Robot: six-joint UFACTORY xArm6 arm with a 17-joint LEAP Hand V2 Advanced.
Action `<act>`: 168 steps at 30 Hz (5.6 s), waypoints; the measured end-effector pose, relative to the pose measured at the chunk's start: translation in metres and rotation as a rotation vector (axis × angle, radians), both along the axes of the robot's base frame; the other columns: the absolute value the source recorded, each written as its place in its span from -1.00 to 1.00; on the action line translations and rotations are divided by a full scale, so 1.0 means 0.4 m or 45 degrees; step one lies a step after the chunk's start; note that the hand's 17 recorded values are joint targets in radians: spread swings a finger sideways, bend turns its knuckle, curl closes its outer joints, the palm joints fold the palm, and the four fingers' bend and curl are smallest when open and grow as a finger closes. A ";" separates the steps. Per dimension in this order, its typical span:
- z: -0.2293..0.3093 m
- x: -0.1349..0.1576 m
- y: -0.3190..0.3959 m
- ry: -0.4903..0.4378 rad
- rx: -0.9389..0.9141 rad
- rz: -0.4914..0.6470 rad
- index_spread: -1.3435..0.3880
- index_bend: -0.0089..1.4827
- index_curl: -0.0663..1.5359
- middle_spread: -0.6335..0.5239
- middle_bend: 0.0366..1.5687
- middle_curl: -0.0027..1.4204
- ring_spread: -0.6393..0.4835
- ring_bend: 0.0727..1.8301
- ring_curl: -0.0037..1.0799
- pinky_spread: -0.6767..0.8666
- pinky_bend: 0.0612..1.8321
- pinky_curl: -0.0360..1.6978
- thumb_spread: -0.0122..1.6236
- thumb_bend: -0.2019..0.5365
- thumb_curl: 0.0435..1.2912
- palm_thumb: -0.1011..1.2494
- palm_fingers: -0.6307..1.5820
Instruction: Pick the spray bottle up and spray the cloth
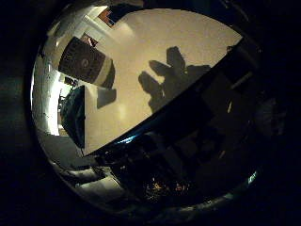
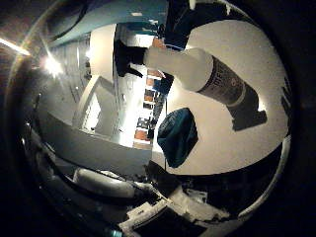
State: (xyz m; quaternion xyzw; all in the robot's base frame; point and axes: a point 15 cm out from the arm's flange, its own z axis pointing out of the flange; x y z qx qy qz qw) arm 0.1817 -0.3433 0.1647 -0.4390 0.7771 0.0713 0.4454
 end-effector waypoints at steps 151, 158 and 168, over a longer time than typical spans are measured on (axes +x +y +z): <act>0.431 0.516 0.641 0.290 -0.925 0.669 0.33 0.65 0.07 -0.09 0.79 0.01 -0.27 0.41 0.54 -0.38 0.47 0.02 0.33 -0.49 -0.12 0.72 0.60; 0.341 0.453 0.741 0.354 -1.110 0.756 0.33 0.66 0.07 -0.09 0.79 0.01 -0.27 0.42 0.53 -0.38 0.46 0.02 0.34 -0.49 -0.11 0.72 0.60; 0.311 0.473 0.761 0.399 -1.339 0.752 0.33 0.65 0.07 -0.09 0.79 0.00 -0.27 0.43 0.53 -0.38 0.46 0.03 0.34 -0.49 -0.11 0.71 0.60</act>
